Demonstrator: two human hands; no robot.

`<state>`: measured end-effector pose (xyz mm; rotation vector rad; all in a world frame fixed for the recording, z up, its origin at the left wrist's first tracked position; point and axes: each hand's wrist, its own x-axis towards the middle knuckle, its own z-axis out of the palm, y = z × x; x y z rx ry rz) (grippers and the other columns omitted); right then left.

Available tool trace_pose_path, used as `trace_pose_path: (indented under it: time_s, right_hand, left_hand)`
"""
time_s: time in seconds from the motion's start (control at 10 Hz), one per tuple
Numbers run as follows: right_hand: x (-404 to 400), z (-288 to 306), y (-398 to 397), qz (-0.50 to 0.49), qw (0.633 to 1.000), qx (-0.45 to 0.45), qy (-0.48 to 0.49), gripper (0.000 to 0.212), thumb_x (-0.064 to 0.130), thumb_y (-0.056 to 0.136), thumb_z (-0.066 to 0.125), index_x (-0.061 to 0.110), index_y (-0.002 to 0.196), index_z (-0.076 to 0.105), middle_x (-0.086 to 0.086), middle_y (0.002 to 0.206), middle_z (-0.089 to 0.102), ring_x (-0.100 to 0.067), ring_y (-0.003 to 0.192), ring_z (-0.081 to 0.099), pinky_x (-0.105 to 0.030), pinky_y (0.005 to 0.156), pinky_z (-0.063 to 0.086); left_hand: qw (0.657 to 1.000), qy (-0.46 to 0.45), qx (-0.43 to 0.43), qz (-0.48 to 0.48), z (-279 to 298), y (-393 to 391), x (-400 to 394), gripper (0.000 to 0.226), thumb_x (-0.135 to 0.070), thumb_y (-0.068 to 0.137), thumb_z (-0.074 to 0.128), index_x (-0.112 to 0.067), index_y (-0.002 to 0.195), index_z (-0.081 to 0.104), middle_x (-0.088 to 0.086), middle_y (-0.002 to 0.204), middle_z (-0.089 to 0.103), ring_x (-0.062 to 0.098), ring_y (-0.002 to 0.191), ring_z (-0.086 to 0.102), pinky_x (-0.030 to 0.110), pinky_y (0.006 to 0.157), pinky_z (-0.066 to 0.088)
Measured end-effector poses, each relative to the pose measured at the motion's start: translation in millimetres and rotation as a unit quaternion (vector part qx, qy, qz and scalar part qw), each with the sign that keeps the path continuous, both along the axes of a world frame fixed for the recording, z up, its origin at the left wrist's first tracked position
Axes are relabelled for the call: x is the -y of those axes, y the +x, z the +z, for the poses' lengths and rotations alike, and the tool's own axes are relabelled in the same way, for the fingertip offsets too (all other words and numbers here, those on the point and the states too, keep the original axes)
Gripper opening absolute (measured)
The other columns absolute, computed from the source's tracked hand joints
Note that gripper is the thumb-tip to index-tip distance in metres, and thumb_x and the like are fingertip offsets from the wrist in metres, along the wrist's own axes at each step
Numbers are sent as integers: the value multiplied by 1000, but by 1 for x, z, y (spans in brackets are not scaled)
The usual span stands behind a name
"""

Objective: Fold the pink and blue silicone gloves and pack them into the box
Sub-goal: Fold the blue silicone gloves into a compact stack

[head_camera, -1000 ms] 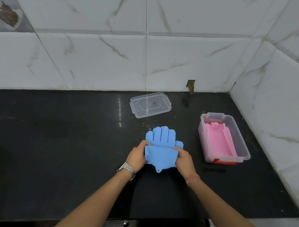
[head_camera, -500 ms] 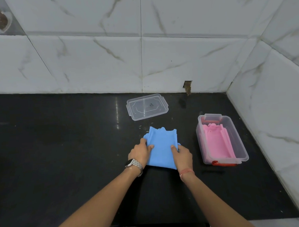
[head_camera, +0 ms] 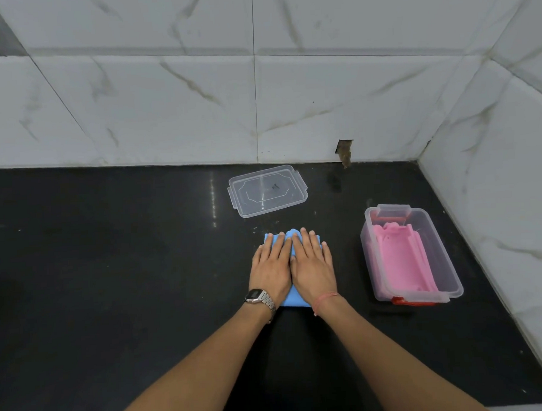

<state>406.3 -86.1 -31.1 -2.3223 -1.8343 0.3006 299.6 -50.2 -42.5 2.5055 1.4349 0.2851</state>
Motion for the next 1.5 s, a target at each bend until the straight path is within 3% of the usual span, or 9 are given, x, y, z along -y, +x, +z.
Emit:
trace_pose_path:
  time_s: [0.1, 0.6, 1.0, 1.1, 1.2, 1.3, 1.4, 1.5]
  right_hand:
    - [-5, -9, 4, 1, 1000, -3, -14, 55, 32, 104, 19, 21, 155, 3, 0, 164, 0, -18, 150, -3, -39, 120, -5]
    - [-15, -23, 13, 11, 1000, -11, -12, 56, 33, 103, 19, 23, 155, 0, 0, 164, 0, -18, 150, -2, -39, 121, 0]
    - [-16, -13, 15, 30, 998, -28, -48, 58, 30, 102, 22, 24, 155, -1, 1, 164, -4, -17, 150, -7, -41, 121, -3]
    - [-12, -1, 13, 10, 996, -77, -43, 66, 28, 99, 33, 23, 155, -3, 2, 164, -7, -16, 150, -9, -41, 120, -4]
    - [14, 8, 9, -131, 967, -209, 66, 83, 20, 90, 54, 18, 155, 3, -2, 163, 12, -20, 149, 9, -42, 121, 15]
    - [46, 11, 4, -265, 903, -326, 86, 89, 20, 82, 67, 20, 153, 12, -4, 150, 37, -26, 137, 35, -45, 111, 36]
    - [52, 14, 0, -309, 858, -405, 66, 86, 19, 78, 74, 11, 149, 24, -8, 143, 45, -27, 127, 48, -44, 106, 43]
    - [50, 26, 6, -368, 762, -530, 55, 58, 14, 77, 77, 2, 127, 50, -12, 118, 64, -25, 98, 65, -36, 82, 55]
  left_hand:
    - [1000, 9, -11, 12, -12, 1, 0, 50, -34, 104, 24, -24, 153, 15, -2, 161, 12, 21, 149, 3, 38, 119, 5]
    - [999, -16, 31, 16, -19, 5, -10, 51, -33, 104, 23, -27, 153, 11, -5, 161, 8, 15, 148, -2, 33, 118, -3]
    - [998, -47, 5, 30, -11, 7, -8, 52, -34, 104, 21, -26, 153, 8, -5, 162, 3, 16, 149, -2, 41, 120, 6]
    - [990, -73, 83, 84, 2, 3, 2, 61, -27, 101, 37, -17, 154, 8, 2, 162, 0, 18, 149, -1, 34, 119, 11]
    - [941, -148, 222, 206, 14, -4, 16, 79, -18, 90, 59, -10, 152, 11, 9, 159, 15, 28, 144, 20, 32, 113, 22]
    - [910, -220, 228, 269, 21, -6, 19, 87, -22, 82, 70, -10, 151, 16, 12, 147, 31, 34, 129, 39, 40, 106, 34]
    - [854, -308, 277, 315, 28, -8, 12, 88, -23, 76, 77, -8, 146, 26, 11, 141, 40, 31, 124, 48, 36, 97, 41]
    - [755, -434, 368, 327, 35, -14, 8, 68, -19, 71, 83, 0, 128, 52, 13, 124, 62, 31, 104, 64, 37, 87, 52]
